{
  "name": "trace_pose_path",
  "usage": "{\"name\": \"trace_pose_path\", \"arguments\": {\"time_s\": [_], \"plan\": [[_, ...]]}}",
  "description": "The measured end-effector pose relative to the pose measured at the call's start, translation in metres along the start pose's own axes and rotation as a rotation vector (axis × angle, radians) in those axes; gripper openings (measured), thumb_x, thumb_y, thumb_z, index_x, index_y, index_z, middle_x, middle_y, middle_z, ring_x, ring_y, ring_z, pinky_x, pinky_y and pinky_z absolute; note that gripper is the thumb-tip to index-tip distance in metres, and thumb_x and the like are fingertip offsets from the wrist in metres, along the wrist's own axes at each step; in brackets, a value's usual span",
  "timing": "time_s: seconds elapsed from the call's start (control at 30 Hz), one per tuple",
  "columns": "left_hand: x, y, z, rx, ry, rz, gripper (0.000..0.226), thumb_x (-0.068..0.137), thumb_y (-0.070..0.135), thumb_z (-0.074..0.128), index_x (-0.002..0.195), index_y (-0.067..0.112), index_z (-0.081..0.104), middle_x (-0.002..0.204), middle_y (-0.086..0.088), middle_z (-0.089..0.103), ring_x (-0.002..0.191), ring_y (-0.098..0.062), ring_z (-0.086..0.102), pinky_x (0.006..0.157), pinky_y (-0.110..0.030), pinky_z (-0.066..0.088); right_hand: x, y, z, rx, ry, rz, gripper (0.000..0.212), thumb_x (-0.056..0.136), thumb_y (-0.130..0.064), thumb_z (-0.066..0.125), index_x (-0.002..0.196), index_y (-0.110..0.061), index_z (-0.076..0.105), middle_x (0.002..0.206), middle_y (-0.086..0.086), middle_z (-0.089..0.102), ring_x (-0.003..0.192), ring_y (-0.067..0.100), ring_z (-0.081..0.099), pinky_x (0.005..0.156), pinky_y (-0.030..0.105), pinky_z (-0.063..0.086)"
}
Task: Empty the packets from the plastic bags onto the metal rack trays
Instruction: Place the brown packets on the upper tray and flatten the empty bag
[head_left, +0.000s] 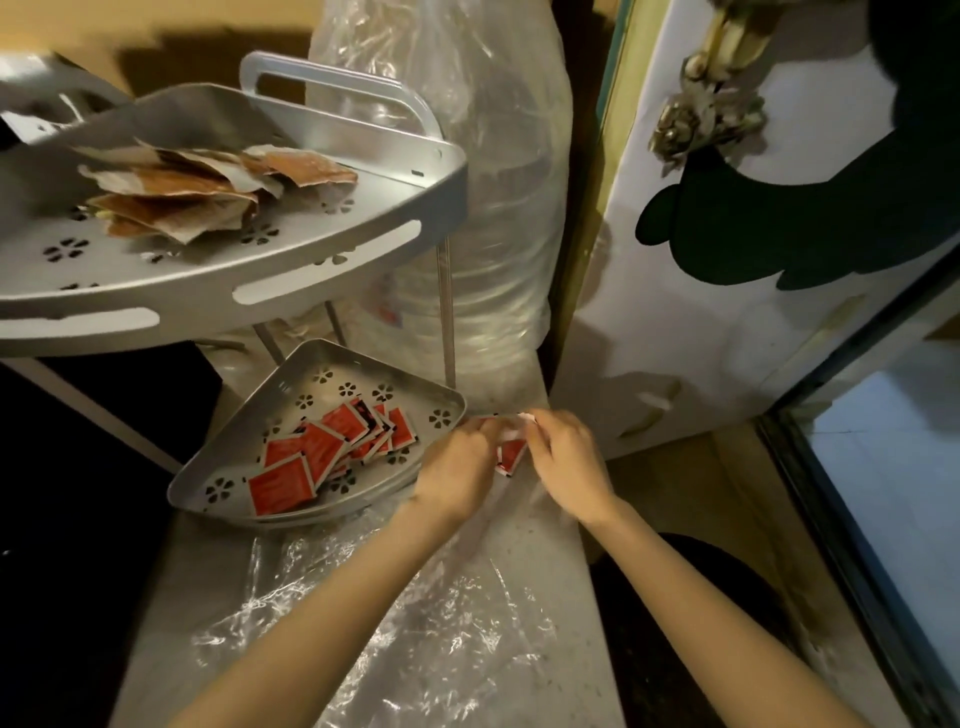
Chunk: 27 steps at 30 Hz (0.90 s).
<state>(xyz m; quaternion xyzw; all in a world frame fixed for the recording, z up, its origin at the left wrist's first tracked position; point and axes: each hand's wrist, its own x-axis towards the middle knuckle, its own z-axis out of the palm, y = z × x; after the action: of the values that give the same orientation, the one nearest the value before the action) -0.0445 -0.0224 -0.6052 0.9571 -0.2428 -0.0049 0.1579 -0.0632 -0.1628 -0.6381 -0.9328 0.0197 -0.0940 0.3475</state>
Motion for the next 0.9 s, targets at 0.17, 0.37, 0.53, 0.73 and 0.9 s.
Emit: {"name": "trace_pose_path", "arguments": {"time_s": [0.17,0.37,0.53,0.73,0.9], "plan": [[-0.015,0.009,-0.065,-0.214,0.227,0.093,0.036,0.085,0.006,0.053,0.120,0.013,0.058,0.101,-0.014,0.070,0.088,-0.031,0.066,0.072,-0.032,0.049,0.012,-0.059,-0.048,0.392,0.159,0.016,0.019,0.095,-0.016,0.045,0.094,-0.011,0.064,0.087,0.007,0.067,0.073,0.006,0.061,0.064,0.014,0.047],[-0.038,0.016,-0.166,-0.305,0.537,0.179,0.030,0.079,0.005,0.061,0.106,0.017,0.066,0.093,-0.001,0.074,0.082,-0.017,0.069,0.071,-0.031,0.054,0.031,-0.151,-0.104,0.703,0.296,-0.201,0.023,0.086,-0.010,0.050,0.076,-0.024,0.065,0.069,-0.009,0.066,0.070,0.004,0.059,0.062,0.017,0.048],[-0.061,0.003,-0.238,-0.317,0.725,0.197,0.027,0.082,0.015,0.057,0.108,0.015,0.065,0.093,0.008,0.069,0.084,-0.003,0.063,0.072,-0.019,0.052,0.047,-0.212,-0.130,0.783,0.363,-0.374,0.029,0.083,-0.014,0.049,0.071,-0.033,0.067,0.064,-0.018,0.065,0.067,0.000,0.058,0.059,0.019,0.046],[-0.063,-0.040,-0.286,-0.274,0.789,0.035,0.028,0.082,0.002,0.060,0.102,0.016,0.071,0.093,0.003,0.072,0.085,-0.003,0.064,0.076,-0.020,0.052,0.075,-0.260,-0.115,0.455,0.183,-0.454,0.021,0.089,-0.021,0.055,0.094,-0.036,0.069,0.085,-0.014,0.070,0.084,0.009,0.062,0.073,0.031,0.053],[-0.066,-0.065,-0.284,-0.149,0.469,-0.155,0.029,0.086,0.009,0.056,0.110,0.021,0.067,0.112,0.003,0.068,0.084,0.004,0.055,0.065,0.001,0.042,0.073,-0.263,-0.101,-0.011,-0.044,-0.526,0.030,0.093,-0.020,0.045,0.114,-0.027,0.065,0.112,0.003,0.068,0.101,0.020,0.060,0.091,0.043,0.048]]}}
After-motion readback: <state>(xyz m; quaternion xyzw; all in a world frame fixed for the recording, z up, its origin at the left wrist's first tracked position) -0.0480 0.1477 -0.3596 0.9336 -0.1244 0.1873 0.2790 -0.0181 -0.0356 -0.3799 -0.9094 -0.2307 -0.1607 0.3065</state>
